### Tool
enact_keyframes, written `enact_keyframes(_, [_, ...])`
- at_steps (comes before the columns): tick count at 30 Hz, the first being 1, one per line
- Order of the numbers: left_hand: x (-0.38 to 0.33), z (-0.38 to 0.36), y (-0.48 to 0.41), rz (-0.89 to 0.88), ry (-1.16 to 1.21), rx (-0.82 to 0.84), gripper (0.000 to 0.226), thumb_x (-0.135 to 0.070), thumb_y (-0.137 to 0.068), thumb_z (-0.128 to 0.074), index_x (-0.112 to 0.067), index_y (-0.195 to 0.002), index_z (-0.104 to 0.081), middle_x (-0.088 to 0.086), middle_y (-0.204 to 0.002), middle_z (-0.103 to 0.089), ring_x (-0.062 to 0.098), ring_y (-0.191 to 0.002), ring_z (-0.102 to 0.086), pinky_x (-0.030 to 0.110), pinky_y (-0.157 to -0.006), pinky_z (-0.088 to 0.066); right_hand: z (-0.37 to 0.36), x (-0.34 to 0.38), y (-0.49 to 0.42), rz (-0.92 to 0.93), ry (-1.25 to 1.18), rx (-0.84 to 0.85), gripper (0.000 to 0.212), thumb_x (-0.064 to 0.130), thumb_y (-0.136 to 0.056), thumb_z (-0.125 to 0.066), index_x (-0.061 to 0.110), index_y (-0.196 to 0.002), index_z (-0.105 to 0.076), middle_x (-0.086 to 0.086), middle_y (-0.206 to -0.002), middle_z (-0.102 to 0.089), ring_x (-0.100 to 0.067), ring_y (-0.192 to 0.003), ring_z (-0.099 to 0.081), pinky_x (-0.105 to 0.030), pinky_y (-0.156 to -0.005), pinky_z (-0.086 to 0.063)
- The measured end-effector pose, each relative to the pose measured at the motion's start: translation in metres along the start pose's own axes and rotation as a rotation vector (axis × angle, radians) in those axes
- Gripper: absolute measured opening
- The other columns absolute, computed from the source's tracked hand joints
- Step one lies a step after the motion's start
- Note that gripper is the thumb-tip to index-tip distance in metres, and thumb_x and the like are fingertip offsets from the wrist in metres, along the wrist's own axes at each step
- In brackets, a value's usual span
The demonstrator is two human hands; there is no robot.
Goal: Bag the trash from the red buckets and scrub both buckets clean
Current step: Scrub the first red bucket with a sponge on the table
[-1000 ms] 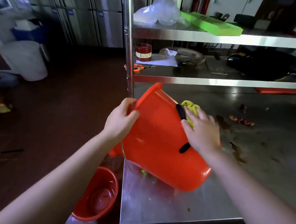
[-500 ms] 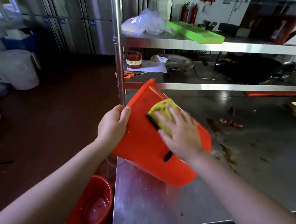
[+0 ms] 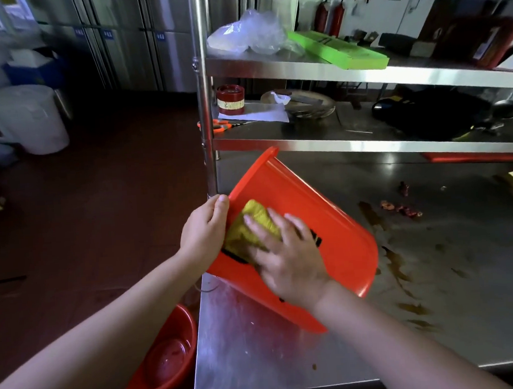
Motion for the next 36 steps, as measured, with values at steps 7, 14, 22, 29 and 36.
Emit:
enact_keyframes(7, [0.018, 0.003, 0.012, -0.010, -0.027, -0.007, 0.038, -0.049, -0.092, -0.024, -0.037, -0.064, -0.047, -0.008, -0.056, -0.043, 0.014, -0.055, -0.044, 0.036, -0.055, -0.038, -0.002, -0.098, -0.043, -0.557, -0.155, 0.148, 0.049, 0.045, -0.094, -0.043, 0.044, -0.142, -0.034, -0.001, -0.151, -0.033, -0.032, -0.127, -0.037, -0.046, -0.101, -0.034])
enact_keyframes(14, [0.011, 0.004, 0.008, -0.070, -0.072, -0.010, 0.035, -0.041, -0.096, -0.027, -0.033, -0.065, -0.042, -0.007, -0.057, -0.045, 0.013, -0.058, -0.044, 0.035, -0.056, -0.036, 0.001, 0.011, -0.019, -0.050, -0.013, 0.002, 0.031, 0.028, -0.083, -0.054, 0.032, -0.113, -0.061, 0.001, -0.146, -0.043, -0.038, -0.128, -0.041, -0.050, -0.096, -0.034])
enact_keyframes(22, [0.028, 0.008, 0.023, -0.061, -0.031, -0.027, 0.047, -0.060, -0.086, -0.020, -0.024, -0.073, -0.048, 0.001, -0.056, -0.052, 0.022, -0.054, -0.051, 0.049, -0.055, -0.047, -0.018, -0.128, -0.044, -0.722, -0.308, 0.241, 0.046, 0.044, -0.093, -0.044, 0.037, -0.138, -0.042, 0.000, -0.150, -0.035, -0.034, -0.127, -0.042, -0.045, -0.103, -0.036])
enact_keyframes(29, [0.023, 0.007, 0.011, 0.028, -0.190, -0.009, 0.034, -0.048, -0.090, -0.048, -0.017, -0.078, -0.053, 0.002, -0.063, -0.059, 0.024, -0.060, -0.058, 0.043, -0.057, -0.050, 0.004, -0.060, -0.014, -0.469, -0.009, 0.131, 0.052, 0.047, -0.091, -0.041, 0.042, -0.142, -0.034, -0.003, -0.149, -0.037, -0.034, -0.125, -0.039, -0.047, -0.096, -0.037])
enact_keyframes(36, [0.025, 0.006, 0.012, 0.034, -0.078, -0.001, 0.027, -0.045, -0.083, -0.063, -0.022, -0.072, -0.053, -0.001, -0.061, -0.058, 0.019, -0.056, -0.057, 0.035, -0.053, -0.047, 0.003, -0.067, 0.014, -0.455, -0.028, 0.104, 0.051, 0.049, -0.088, -0.045, 0.042, -0.138, -0.041, 0.002, -0.147, -0.039, -0.029, -0.125, -0.040, -0.044, -0.098, -0.036])
Point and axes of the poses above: each hand's wrist, its own y-axis away from the middle knuckle, its own z-axis out of the back of the hand, x = y × z, the point moved 8 cm from there along -y, towards the middle knuckle
